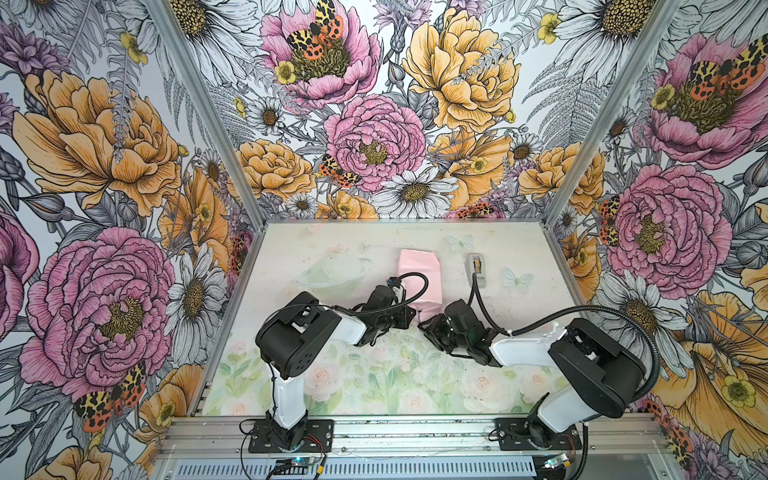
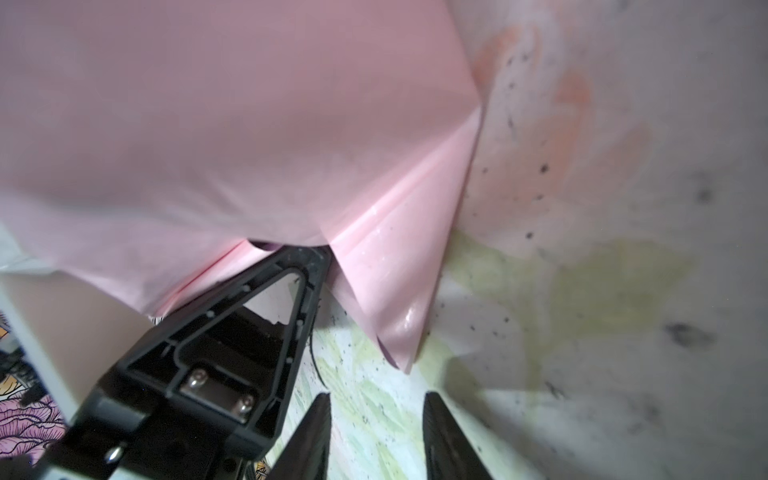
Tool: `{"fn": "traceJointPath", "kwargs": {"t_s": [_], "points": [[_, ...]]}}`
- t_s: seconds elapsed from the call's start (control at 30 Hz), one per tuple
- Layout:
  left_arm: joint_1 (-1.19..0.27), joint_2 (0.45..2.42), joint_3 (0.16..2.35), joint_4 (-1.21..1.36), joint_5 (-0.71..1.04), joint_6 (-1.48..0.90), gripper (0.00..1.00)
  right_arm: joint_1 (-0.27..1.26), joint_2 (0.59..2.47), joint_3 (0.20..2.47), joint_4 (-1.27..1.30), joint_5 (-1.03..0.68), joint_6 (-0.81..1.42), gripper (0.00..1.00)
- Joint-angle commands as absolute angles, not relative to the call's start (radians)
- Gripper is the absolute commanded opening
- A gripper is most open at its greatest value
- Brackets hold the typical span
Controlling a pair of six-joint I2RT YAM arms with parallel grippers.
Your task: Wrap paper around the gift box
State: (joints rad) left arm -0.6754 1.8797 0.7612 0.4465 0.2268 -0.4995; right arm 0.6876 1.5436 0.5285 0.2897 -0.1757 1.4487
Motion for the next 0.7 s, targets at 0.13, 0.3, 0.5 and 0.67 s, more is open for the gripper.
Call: {"fn": "traceJointPath", "kwargs": {"t_s": [0.13,0.3,0.5,0.67], "points": [[-0.668,1.882,0.768,0.462,0.245,-0.507,0.23,0.65,1.583,0.54,0.282,-0.172,1.413,0.4],[-0.669,1.882,0.768,0.463,0.245,-0.509,0.23,0.654,1.654,0.573,0.331,-0.195,1.424,0.39],[-0.67,1.885,0.775,0.464,0.249,-0.51,0.23,0.655,1.686,0.581,0.383,-0.199,1.44,0.37],[-0.672,1.89,0.781,0.465,0.251,-0.511,0.23,0.658,1.709,0.598,0.409,-0.208,1.447,0.36]]}}
